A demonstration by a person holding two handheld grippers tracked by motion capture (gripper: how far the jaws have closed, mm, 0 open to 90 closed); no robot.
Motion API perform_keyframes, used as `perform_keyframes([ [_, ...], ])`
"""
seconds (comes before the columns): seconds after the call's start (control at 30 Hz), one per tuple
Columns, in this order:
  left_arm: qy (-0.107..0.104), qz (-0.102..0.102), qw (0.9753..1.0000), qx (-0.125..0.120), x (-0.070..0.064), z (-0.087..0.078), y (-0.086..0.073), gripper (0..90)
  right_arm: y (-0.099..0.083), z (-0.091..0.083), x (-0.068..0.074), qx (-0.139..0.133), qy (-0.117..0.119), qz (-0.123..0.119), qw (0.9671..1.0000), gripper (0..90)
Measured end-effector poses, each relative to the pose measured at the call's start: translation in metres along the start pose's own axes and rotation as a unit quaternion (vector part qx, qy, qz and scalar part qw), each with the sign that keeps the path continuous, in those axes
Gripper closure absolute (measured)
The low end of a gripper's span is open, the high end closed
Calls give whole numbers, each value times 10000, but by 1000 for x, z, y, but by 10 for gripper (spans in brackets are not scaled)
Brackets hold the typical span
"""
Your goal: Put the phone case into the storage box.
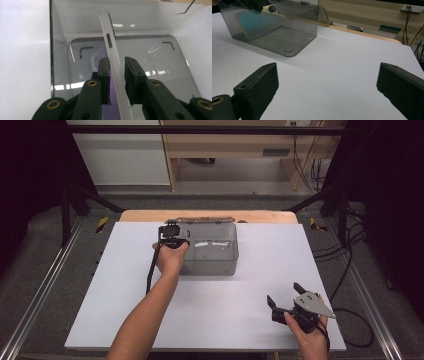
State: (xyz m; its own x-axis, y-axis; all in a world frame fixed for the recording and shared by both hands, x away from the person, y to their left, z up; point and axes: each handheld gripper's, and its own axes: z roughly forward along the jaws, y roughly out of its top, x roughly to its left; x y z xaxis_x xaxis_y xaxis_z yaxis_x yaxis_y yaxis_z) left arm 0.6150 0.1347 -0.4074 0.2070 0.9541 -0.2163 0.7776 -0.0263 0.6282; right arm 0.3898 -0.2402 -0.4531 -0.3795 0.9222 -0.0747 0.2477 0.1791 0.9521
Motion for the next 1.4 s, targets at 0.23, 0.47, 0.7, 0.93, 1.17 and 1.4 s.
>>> perform_keyframes([
  [0.23, 75, 22, 10000, -52, 5, -4, 1, 767, 0, 1, 1, 27, 25, 2, 10000, 45],
  [0.47, 43, 34, 10000, -33, 6, -5, 0, 768, 0, 2, 1, 38, 33, -11, 10000, 45],
  [0.7, -11, 45, 10000, -8, 2, -3, -3, 764, -1, 1, 1, 45, 33, -4, 10000, 45],
  [0.93, 58, -20, 9999, -116, -1, -3, -6, 774, 0, 1, 1, 45, 60, -8, 10000, 45],
  [1.17, 76, 40, 9998, -176, -6, -3, -8, 783, 0, 1, 1, 52, 87, -19, 9999, 44],
  [1.4, 155, 97, 9996, -203, -11, -4, -9, 793, 0, 1, 2, 49, 115, -17, 9999, 44],
])
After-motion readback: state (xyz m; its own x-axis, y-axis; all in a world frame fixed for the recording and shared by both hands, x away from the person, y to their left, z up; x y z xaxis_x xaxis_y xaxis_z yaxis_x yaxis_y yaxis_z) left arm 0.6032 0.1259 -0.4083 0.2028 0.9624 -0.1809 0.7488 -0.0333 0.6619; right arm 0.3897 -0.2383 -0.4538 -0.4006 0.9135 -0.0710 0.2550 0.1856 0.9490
